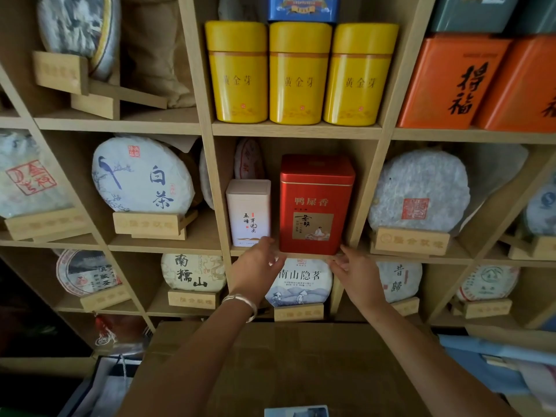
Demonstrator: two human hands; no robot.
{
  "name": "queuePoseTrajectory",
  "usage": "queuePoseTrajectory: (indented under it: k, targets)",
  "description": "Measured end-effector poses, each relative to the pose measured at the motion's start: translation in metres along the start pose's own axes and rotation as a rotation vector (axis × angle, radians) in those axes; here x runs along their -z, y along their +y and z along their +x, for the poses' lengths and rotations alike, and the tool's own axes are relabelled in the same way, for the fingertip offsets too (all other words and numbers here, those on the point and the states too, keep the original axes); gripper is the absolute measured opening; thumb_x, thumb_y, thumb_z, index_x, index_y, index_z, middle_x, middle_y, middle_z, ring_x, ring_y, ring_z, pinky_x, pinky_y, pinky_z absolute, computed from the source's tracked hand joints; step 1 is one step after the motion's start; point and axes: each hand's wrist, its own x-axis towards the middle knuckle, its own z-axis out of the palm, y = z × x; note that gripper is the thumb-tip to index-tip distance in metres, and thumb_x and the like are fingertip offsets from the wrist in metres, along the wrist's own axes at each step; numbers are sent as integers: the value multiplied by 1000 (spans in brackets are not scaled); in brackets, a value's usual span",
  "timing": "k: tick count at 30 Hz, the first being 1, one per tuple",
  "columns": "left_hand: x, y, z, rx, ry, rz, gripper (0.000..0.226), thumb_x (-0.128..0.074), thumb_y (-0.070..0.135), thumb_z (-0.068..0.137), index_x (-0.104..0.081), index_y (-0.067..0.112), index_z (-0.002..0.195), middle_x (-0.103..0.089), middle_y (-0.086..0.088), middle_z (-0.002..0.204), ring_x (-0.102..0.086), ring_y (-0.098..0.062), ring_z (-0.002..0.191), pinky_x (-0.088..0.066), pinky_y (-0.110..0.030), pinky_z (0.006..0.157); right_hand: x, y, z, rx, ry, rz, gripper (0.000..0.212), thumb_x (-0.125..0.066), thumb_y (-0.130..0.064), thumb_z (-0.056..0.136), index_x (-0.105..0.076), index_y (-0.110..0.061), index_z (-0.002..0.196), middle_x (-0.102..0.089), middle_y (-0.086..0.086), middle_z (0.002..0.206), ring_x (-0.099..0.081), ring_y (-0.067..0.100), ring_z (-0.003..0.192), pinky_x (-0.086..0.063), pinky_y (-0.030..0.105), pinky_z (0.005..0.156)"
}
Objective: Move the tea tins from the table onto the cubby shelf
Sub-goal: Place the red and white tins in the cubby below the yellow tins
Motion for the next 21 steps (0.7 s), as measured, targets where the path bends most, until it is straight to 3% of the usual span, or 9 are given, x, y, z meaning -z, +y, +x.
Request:
queuePoseTrajectory:
  k: [3,5,9,14,18,21]
  targets:
    - [25,-3,-8,-108,131,-38,36,-67,36,86,-59,20,117,-65,12,83,-63,-10,77,-42,-22,52,2,-6,-18,-11,59,-31,24,-70,-24,85,-65,-11,105,-68,2,82,-65,13,68,-51,22,59]
    - [47,2,-6,-230,219,-38,34,-69,27,85,-61,16,117,-65,4,96,-64,-15,88,-52,-29,58,-2,-12,-32,14,55,-77,19,-69,-28,86,-63,-14,96,-62,-3,79,-61,8,64,-54,27,56]
    - [88,19,16,-368,277,-15,32,-69,17,84,-62,9,115,-60,-8,113,-57,-25,105,-51,-34,80,-16,-39,-41,115,-88,-117,22,-67,-35,87,-61,-16,99,-61,-6,83,-60,7,69,-53,26,56]
    - [114,42,58,-396,-25,234,53,-65,12,82,-49,6,132,-44,-18,137,-41,-35,127,-37,-39,104,-32,-77,-24,177,-200,-93,30,-61,-43,88,-60,-21,109,-63,-9,95,-59,5,79,-45,20,61]
    - [120,55,88,-310,-239,526,59,-66,12,79,-43,8,133,-43,-19,130,-41,-40,121,-41,-45,98,-41,-94,-20,190,-222,-72,31,-59,-44,89,-58,-19,108,-60,-7,96,-60,10,84,-47,27,64]
    - [124,57,104,-324,-373,603,57,-63,8,80,-45,12,134,-48,-20,127,-44,-39,120,-43,-48,98,-49,-100,-18,203,-241,-98,34,-57,-42,90,-55,-16,112,-60,-2,102,-60,15,90,-50,31,67]
